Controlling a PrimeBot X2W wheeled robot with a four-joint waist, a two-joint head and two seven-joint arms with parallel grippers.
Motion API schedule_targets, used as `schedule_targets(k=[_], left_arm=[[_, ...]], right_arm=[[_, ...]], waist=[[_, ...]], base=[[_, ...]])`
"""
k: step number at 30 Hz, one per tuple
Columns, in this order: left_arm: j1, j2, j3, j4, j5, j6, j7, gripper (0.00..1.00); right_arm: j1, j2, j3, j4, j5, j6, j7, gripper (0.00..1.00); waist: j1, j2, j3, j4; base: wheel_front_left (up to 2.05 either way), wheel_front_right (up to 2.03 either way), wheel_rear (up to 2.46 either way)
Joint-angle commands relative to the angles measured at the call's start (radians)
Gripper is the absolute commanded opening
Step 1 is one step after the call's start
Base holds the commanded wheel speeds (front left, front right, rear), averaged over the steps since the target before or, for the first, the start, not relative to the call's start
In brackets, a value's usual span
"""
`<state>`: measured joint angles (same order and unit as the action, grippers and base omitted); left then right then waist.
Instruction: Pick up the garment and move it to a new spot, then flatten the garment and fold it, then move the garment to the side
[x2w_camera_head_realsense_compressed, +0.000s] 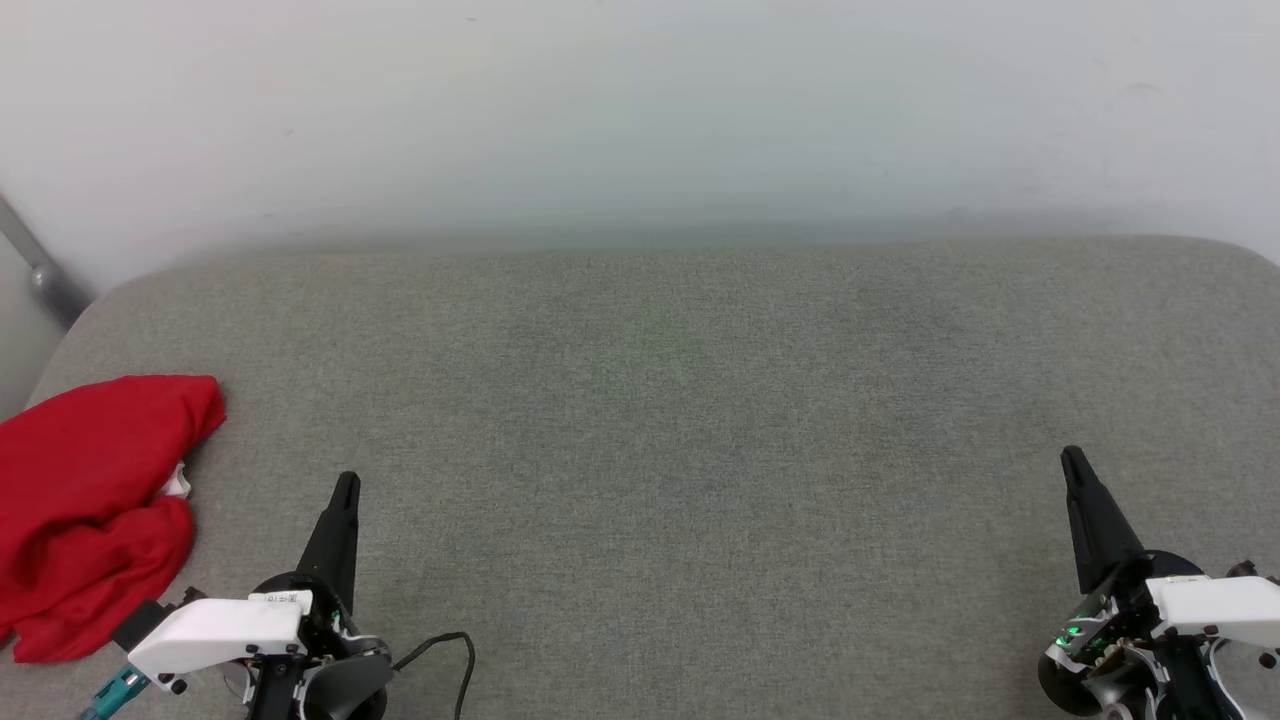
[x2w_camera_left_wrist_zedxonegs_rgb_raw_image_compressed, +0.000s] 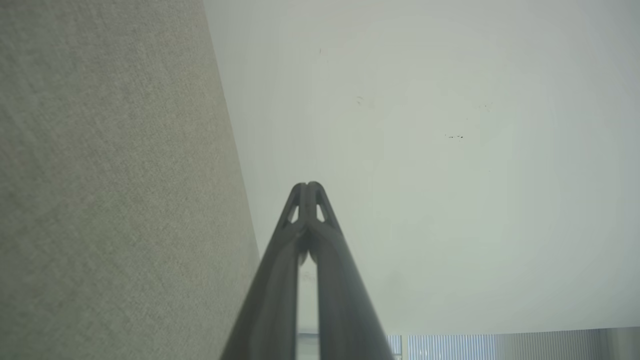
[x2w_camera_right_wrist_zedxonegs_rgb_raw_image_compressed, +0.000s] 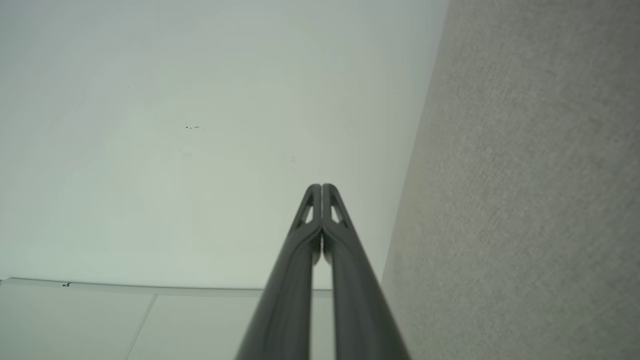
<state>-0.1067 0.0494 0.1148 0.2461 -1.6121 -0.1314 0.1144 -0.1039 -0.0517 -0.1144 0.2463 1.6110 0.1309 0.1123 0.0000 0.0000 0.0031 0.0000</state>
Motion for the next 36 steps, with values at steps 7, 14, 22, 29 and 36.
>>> schedule_targets(k=[7,14,22,29,36], left_arm=[[-0.005,-0.002,0.002,-0.001,-0.002,-0.003,0.002,0.0],[-0.005,-0.002,0.002,-0.001,-0.002,-0.003,0.002,0.0],[-0.005,-0.002,0.002,-0.001,-0.002,-0.003,0.002,0.0],[0.0,0.0,0.0,0.0,0.0,0.0,0.0,1.0],[0.005,0.0,-0.029,-0.001,-0.002,0.0,-0.025,1.0]], right_arm=[[-0.011,0.003,0.0,0.001,0.004,0.0,0.002,0.0],[-0.011,0.003,0.0,0.001,0.004,0.0,0.002,0.0],[-0.011,0.003,0.0,0.001,0.004,0.0,0.002,0.0],[0.0,0.0,0.0,0.0,0.0,0.0,0.0,1.0],[0.016,0.0,0.014,-0.007,-0.019,0.0,-0.025,1.0]], waist=[[0.0,0.0,0.0,0.0],[0.0,0.0,0.0,0.0],[0.0,0.0,0.0,0.0],[0.0,0.0,0.0,0.0],[0.0,0.0,0.0,0.0]], base=[[0.0,0.0,0.0],[0.0,0.0,0.0],[0.0,0.0,0.0],[0.0,0.0,0.0],[0.0,0.0,0.0]])
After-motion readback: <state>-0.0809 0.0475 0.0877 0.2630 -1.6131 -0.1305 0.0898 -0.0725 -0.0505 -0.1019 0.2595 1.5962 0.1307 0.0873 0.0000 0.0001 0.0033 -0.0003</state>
